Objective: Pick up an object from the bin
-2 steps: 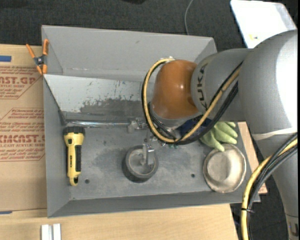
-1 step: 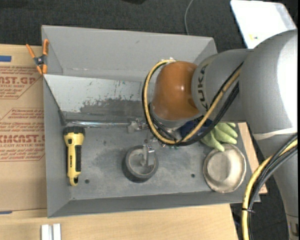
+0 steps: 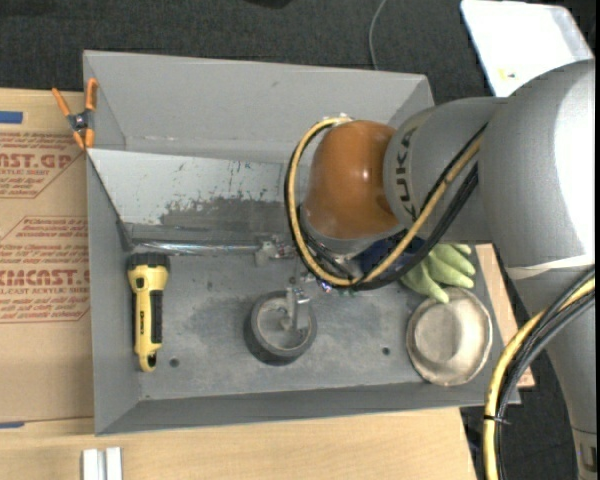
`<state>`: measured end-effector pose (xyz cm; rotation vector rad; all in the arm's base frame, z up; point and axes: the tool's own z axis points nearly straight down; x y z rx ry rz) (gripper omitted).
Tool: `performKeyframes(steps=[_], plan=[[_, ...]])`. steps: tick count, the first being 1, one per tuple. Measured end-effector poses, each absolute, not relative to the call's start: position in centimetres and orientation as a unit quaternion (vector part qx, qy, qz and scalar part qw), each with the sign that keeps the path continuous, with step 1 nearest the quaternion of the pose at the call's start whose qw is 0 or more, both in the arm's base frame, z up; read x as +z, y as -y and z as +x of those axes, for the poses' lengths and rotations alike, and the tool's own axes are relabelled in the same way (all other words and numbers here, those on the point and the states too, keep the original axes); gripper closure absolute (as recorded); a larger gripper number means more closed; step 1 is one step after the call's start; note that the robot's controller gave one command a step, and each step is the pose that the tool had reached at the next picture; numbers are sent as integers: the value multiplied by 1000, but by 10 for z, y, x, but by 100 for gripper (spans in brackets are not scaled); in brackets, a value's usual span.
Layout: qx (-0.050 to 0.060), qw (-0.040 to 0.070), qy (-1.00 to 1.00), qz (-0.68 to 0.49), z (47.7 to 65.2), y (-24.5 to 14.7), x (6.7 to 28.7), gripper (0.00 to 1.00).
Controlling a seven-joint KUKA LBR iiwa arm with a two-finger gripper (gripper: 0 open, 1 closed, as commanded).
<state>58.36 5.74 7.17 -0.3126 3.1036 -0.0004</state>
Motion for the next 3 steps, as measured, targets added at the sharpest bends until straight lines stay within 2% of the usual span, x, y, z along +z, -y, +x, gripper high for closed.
performKeyframes(steps=[1, 2, 3], plan=[[0, 14, -996, -92, 589, -62, 71, 0], [0, 18, -992, -123, 571, -58, 73, 100], [0, 18, -992, -123, 571, -58, 73, 100]])
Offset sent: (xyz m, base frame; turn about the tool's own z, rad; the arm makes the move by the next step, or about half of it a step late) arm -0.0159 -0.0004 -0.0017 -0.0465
